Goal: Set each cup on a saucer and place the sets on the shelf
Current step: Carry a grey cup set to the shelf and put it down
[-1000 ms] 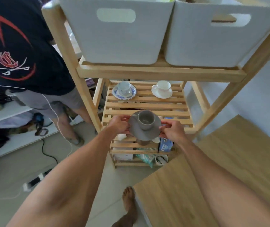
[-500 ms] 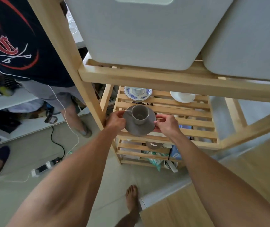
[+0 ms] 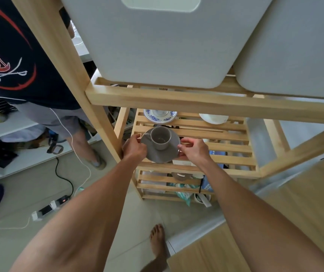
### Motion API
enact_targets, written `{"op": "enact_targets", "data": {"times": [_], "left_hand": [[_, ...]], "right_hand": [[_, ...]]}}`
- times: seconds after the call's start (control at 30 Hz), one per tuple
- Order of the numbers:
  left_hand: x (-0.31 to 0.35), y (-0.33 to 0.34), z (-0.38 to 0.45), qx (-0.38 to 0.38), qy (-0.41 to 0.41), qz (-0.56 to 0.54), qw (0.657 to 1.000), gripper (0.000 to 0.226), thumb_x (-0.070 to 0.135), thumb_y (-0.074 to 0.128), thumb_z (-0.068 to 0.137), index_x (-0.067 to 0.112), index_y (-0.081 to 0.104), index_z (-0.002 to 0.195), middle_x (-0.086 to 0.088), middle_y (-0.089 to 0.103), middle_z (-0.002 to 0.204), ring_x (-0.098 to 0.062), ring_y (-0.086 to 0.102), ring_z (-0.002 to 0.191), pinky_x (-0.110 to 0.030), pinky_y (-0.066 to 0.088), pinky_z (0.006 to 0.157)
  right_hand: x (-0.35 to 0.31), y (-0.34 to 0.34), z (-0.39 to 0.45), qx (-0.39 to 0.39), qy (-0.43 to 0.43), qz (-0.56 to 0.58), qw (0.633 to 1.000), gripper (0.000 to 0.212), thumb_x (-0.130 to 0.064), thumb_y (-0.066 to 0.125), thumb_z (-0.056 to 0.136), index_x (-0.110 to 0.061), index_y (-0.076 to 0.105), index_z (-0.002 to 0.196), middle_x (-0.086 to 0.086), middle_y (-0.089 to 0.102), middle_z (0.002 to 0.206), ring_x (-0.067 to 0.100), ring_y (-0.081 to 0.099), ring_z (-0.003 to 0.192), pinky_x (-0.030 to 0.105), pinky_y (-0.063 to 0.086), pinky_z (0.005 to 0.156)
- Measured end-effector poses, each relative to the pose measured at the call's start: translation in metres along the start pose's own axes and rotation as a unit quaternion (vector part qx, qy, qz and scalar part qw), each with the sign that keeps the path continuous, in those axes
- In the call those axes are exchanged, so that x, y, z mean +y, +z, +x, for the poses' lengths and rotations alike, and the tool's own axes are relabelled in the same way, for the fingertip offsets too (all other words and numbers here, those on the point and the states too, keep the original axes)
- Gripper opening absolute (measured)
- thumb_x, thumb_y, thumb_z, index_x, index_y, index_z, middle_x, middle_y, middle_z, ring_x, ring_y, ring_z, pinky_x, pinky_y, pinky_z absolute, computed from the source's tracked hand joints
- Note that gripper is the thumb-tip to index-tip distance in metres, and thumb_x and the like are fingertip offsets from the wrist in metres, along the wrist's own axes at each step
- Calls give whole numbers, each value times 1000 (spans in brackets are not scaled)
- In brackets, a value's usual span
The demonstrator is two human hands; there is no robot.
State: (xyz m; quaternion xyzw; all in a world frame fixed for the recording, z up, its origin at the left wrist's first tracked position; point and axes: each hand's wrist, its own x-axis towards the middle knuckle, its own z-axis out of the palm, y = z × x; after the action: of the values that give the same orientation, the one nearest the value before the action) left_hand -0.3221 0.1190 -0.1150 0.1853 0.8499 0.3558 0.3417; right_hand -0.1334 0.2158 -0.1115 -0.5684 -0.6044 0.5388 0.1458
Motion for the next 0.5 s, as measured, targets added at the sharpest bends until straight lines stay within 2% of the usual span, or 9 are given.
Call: {"op": "enact_targets", "data": {"times": [0.13,0.2,0.27,0.4,0.5], "left_hand": [[3,-3,-14,17,20,35,999,62,-1,57,94,26,45,148,-7,54,137,-25,58,120,-44,53,103],[1,-5,-26,34,27,28,999,56,3,62,88,27,48,136,-6,59,129,-25,59,116,-45,53,102],[4,-6,-48,40,42,11,998,46,3,64,86,22,47,124,-6,61,118,-24,61,108,-43,53,98],[10,3,-101,0,86,-7,996,34,6,63,90,17,48,117,-4,60,108,-21,60,100,-35,51,85],[22,21,-141,-40,110,-10,993,29,14,68,90,21,50,112,-1,62,105,-22,62,99,-35,52,86]], "right_hand": [[9,-15,-21,21,-19,-27,999,36,-16,76,91,-14,68,126,6,74,106,16,76,81,30,65,71],[14,-27,-36,35,-12,-26,999,31,-14,75,91,-12,69,122,6,75,100,17,76,80,31,66,71],[19,-44,-54,53,-6,-23,998,29,-13,75,91,-10,71,119,5,76,93,17,76,79,25,64,67],[29,-85,-106,110,-3,-23,994,22,-15,75,91,-10,74,113,6,76,89,16,73,70,21,61,58],[44,-122,-156,146,0,-14,989,19,-12,74,91,-8,74,110,11,76,89,17,71,67,31,65,67]]}}
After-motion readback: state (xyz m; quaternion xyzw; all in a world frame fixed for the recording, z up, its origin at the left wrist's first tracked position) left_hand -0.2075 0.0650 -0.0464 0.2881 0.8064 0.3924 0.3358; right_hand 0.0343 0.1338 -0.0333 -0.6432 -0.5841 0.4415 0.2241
